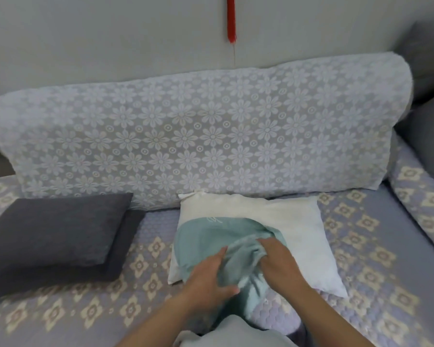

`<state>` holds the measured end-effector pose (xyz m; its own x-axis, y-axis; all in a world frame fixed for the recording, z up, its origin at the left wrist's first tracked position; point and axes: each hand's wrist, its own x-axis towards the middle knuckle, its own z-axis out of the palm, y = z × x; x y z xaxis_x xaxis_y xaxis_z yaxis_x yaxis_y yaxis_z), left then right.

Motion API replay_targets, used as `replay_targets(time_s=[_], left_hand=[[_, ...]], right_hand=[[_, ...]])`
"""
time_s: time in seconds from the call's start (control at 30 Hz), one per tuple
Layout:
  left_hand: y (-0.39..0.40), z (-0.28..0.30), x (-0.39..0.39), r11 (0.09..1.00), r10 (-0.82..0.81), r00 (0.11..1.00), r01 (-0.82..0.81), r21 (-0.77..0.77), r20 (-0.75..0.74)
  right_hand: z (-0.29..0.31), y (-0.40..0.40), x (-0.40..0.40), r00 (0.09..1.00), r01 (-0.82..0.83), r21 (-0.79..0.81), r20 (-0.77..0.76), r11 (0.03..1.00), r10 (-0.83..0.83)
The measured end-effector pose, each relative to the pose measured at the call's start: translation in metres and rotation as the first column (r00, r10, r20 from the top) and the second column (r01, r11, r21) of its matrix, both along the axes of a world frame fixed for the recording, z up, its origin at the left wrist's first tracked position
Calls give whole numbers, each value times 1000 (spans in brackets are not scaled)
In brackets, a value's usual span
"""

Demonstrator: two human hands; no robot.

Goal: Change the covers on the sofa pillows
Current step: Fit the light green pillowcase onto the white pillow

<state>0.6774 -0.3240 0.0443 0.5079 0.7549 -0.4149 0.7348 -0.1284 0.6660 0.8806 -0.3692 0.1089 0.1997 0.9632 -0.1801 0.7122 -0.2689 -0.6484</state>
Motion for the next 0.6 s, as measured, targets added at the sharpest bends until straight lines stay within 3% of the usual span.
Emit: replay_targets(time_s=[0.1, 0.2, 0.33, 0.47, 0.53, 0.6], left_hand=[[9, 8, 21, 996, 75, 996, -77, 40, 43], [19, 17, 21, 980, 125, 990, -133, 145, 63], [24, 43, 23, 946, 309, 917, -325, 23, 250], [26, 71, 22, 912, 392, 842, -410, -32, 371], [26, 90, 20, 930, 352, 876, -368, -16, 330], [20, 108, 21, 991, 133, 979, -128, -40, 156]], right_hand=[[9, 8, -14, 992, -123, -53, -22, 991, 122], [15, 7, -5, 995, -58, -84, 78, 995, 65], [13, 5, 11, 991, 62, -48, 120, 997, -56], [7, 3, 13, 960, 42, -64, 279, 997, -23], [4, 2, 21, 938, 65, -127, 348, 990, -17], [0, 5, 28, 919, 95, -148, 392, 984, -30]])
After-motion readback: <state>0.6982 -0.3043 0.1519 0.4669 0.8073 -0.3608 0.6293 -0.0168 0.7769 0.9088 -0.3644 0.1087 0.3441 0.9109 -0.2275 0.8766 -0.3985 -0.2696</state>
